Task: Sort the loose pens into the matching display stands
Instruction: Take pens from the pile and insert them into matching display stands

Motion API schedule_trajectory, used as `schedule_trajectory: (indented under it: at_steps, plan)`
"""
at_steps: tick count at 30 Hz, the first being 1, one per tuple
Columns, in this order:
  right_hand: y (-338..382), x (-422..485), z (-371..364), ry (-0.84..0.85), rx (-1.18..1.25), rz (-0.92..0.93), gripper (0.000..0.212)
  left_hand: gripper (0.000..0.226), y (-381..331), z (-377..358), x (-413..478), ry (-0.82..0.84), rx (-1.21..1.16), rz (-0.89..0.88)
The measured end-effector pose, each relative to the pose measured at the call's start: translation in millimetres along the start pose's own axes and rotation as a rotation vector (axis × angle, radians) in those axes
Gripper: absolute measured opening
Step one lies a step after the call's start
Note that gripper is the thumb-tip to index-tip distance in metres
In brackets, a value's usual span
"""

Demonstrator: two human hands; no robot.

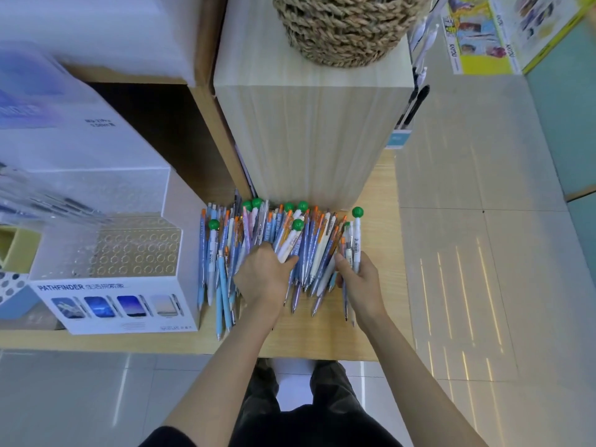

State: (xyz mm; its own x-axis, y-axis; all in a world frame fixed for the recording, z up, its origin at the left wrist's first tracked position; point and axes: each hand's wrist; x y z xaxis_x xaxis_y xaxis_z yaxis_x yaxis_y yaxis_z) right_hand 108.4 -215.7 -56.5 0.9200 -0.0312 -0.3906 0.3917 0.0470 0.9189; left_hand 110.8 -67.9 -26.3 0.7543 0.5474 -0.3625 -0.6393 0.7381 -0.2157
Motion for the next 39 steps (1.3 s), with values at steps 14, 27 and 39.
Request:
schedule_trajectory:
  at_steps: [14, 27, 39]
  plan:
    - [18, 0, 4, 0.056, 0.058, -0.01, 0.015, 0.031, 20, 28, 2, 0.292, -0.652, 0.128]
    - [69, -47, -49, 0.156, 0.161, 0.009, 0.029, 0.089, 56, 51, -32, 0.532, -1.216, 0.185]
    - [111, -117, -145, 0.31, 0.165, 0.114, 0.029, 0.023, 144, 130, -56, 0.443, -1.397, -0.159]
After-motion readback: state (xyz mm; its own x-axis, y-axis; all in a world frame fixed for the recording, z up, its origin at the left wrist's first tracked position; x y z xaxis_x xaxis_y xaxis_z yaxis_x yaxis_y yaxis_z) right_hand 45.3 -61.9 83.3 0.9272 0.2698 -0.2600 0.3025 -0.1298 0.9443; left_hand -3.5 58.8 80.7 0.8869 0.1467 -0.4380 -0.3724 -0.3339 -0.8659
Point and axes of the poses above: each hand's wrist, its own x-axis towards the middle knuckle, its own z-axis out of the back of the hand, y = z × x, and after that the axes turned 3 degrees about z, right-handed
